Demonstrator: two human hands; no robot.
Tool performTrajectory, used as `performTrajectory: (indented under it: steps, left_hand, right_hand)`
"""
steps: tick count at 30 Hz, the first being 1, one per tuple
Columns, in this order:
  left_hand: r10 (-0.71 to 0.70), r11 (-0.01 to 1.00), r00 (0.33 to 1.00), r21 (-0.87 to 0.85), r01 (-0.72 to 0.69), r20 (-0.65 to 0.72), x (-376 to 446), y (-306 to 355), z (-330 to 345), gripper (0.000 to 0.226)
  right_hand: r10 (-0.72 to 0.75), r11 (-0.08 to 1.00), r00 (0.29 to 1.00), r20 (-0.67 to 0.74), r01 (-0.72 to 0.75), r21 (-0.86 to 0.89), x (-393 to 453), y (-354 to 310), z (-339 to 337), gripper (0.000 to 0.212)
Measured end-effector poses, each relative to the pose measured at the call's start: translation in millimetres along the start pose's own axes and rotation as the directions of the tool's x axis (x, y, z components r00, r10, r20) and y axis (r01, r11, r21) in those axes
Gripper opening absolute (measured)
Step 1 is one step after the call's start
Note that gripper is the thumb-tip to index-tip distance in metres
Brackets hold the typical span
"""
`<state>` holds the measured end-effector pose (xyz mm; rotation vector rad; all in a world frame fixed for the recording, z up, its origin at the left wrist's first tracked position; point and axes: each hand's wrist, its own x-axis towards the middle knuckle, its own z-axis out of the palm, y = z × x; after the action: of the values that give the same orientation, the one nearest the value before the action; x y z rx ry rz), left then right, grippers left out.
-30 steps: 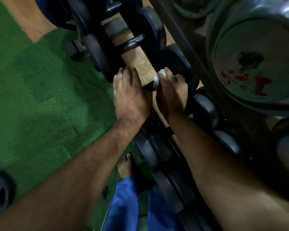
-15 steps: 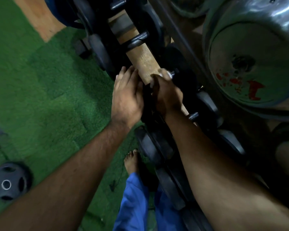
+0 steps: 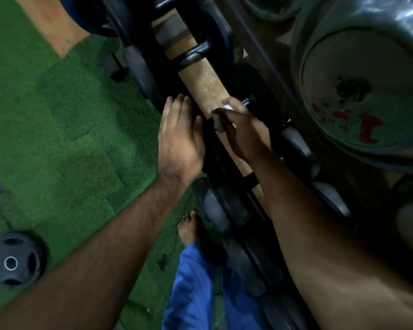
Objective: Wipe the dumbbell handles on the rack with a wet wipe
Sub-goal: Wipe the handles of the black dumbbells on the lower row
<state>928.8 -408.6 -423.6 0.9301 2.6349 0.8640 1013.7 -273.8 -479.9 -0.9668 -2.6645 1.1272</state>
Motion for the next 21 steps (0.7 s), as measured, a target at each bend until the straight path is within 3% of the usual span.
performTrajectory:
  steps: [2,4,6,8,10,13,15,18,21]
  left_hand:
    - [-0.007,1.000,1.000,0.021,0.007,0.007,0,2,0,0.051]
    - [-0.013,0.997,1.000,0.072,0.012,0.009,0,4,-2,0.052]
    - [-0.011,0.987,1.000,0.162,0.007,0.021,0,8,-6,0.051]
    - [0.036,0.963,0.998,0.264,-0.047,0.047,3,10,-8,0.047]
    - [0.077,0.936,0.993,0.336,-0.104,0.095,8,10,-8,0.044]
    - [0.054,0.917,0.987,0.384,-0.108,0.149,21,10,-4,0.042]
    - [0.036,0.922,0.988,0.376,-0.090,0.150,25,10,-2,0.047]
    - [0.043,0.934,0.991,0.346,-0.086,0.128,22,12,0,0.050]
    - [0.036,0.950,0.995,0.306,-0.064,0.098,21,11,1,0.036]
  right_hand:
    - [0.021,0.999,0.999,0.031,-0.020,-0.040,0,-10,4,0.031]
    - [-0.134,0.991,0.983,0.126,0.130,0.037,-8,-19,16,0.029]
    - [-0.194,0.974,0.976,0.096,0.180,0.139,-7,-18,5,0.031]
    - [-0.050,0.999,0.997,-0.053,0.051,0.018,1,-8,-2,0.028]
    - [-0.008,0.989,0.992,-0.130,-0.012,-0.150,4,-8,7,0.026]
    - [-0.098,0.953,0.993,0.063,0.112,-0.281,8,-14,28,0.030]
    - [0.045,0.963,0.993,0.108,-0.015,-0.267,22,-13,19,0.037]
    - [0.357,0.897,0.933,-0.043,-0.356,-0.263,45,-14,4,0.031]
    - [0.364,0.850,0.931,-0.039,-0.349,-0.395,47,-36,13,0.032]
